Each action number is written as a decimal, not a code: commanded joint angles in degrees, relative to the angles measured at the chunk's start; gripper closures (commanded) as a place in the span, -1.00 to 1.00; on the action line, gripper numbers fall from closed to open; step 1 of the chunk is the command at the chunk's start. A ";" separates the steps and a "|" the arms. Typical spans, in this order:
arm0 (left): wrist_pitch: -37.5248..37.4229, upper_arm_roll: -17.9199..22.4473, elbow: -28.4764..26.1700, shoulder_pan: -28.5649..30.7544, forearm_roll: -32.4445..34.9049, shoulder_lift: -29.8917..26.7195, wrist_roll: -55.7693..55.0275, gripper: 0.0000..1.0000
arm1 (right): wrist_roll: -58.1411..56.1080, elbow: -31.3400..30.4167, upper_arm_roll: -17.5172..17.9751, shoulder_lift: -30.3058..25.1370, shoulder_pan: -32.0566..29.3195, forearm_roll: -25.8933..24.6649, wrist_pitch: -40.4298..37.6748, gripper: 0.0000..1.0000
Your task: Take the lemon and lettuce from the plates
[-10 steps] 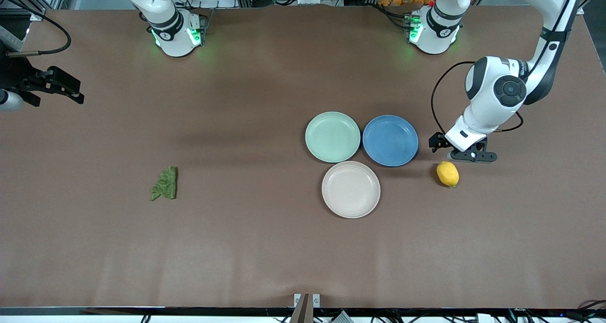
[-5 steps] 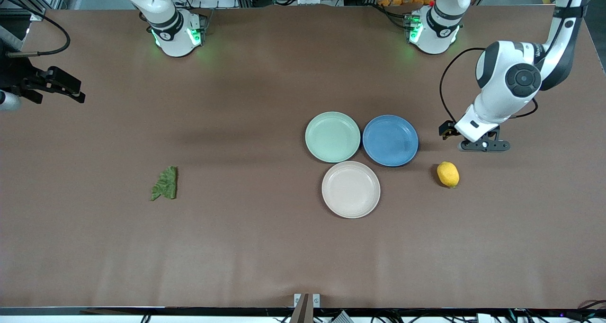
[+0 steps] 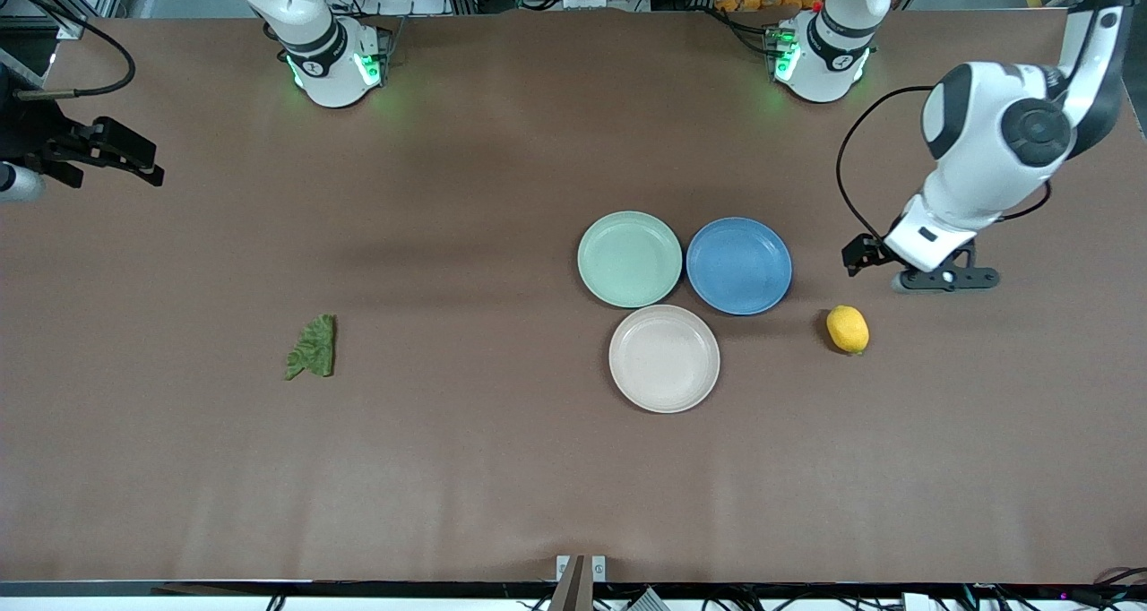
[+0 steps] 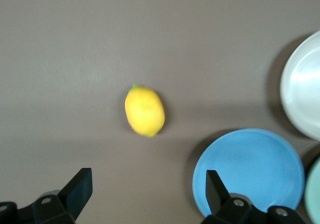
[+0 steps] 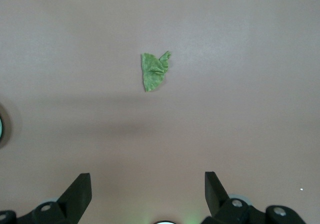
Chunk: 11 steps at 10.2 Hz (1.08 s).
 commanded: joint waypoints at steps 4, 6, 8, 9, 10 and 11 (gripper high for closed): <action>-21.29 -0.87 22.43 -0.31 -1.91 2.05 -0.94 -1.00 | 0.85 0.28 0.04 -1.21 -0.24 0.53 0.52 -1.00; -28.08 -1.66 26.06 -0.22 -2.17 1.00 -1.29 -1.00 | 0.85 -0.08 0.04 -1.12 -0.15 0.53 2.11 -1.00; -28.54 -2.28 27.54 -0.05 -2.70 -0.24 -1.38 -1.00 | 0.85 0.10 0.13 -1.03 -0.06 0.70 2.37 -1.00; -30.98 -2.19 29.47 -0.13 -2.35 -0.50 -1.29 -1.00 | 0.85 0.19 0.13 -1.03 -0.06 0.70 2.63 -1.00; -32.66 -2.19 30.53 -0.05 -2.26 -0.59 -1.12 -1.00 | 0.85 0.27 0.13 -1.03 -0.06 0.70 2.64 -1.00; -33.02 -2.19 30.54 -0.13 -2.17 -0.68 -1.11 -1.00 | 0.85 0.27 0.13 -1.03 -0.15 0.70 2.99 -1.00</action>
